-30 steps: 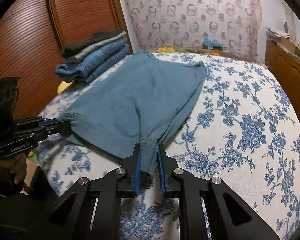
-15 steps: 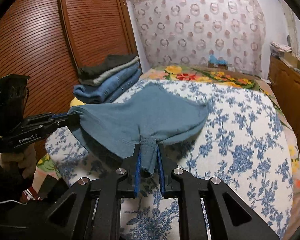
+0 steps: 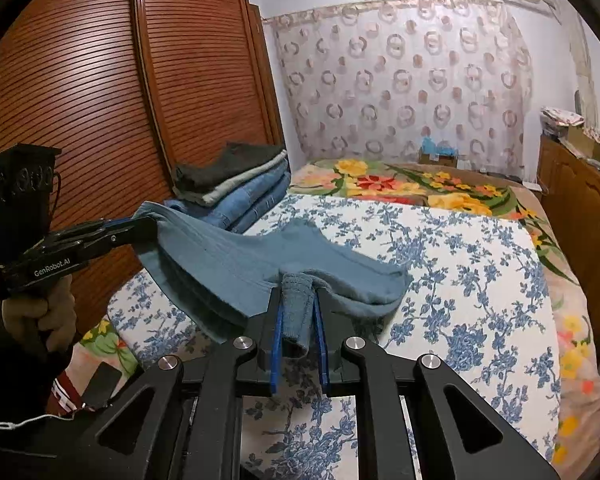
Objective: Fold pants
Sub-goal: 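Lift the folded edge with both tools and fold it over again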
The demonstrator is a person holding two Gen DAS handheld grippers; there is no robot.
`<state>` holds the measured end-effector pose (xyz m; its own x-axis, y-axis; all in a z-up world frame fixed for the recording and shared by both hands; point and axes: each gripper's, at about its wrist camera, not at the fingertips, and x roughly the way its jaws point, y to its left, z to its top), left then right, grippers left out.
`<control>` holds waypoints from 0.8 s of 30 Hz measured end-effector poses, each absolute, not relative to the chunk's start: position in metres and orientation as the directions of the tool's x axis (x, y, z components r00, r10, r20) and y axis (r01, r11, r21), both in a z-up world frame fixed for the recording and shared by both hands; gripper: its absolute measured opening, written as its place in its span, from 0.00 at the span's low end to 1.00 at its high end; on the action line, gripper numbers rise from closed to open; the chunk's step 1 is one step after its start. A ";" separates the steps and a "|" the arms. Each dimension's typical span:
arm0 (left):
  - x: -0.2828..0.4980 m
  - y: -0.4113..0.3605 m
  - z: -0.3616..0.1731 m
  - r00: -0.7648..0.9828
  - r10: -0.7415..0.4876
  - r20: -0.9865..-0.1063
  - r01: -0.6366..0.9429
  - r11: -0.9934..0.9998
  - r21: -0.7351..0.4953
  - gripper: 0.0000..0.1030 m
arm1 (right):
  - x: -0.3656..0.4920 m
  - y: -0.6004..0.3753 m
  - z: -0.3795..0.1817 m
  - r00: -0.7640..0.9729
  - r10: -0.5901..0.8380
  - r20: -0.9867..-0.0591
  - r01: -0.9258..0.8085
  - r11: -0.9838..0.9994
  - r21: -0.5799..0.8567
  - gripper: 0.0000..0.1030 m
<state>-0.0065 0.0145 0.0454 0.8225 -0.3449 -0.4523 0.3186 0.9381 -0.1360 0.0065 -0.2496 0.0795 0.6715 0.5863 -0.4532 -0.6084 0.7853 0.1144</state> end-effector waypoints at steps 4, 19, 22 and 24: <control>-0.009 0.014 0.044 0.823 -0.348 -0.449 0.324 0.937 -0.134 0.11 | 0.000 -0.254 0.083 0.674 0.595 -0.437 -0.616 0.780 0.112 0.13; 0.049 0.018 0.020 0.800 -0.294 -0.524 0.257 0.956 -0.144 0.11 | 0.066 -0.233 0.068 0.663 0.559 -0.498 -0.570 0.808 0.148 0.13; 0.059 0.016 0.023 0.807 -0.290 -0.515 0.250 0.957 -0.146 0.11 | 0.081 -0.226 0.069 0.674 0.546 -0.497 -0.558 0.818 0.141 0.13; 0.067 0.015 0.022 0.808 -0.285 -0.515 0.245 0.959 -0.146 0.11 | 0.088 -0.222 0.066 0.678 0.539 -0.500 -0.548 0.824 0.145 0.13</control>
<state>0.0667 0.0151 0.0221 0.8084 -0.2849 -0.5151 0.2447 0.9585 -0.1460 0.0880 -0.2219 0.0660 0.6776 0.5391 -0.5003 -0.5482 0.8237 0.1449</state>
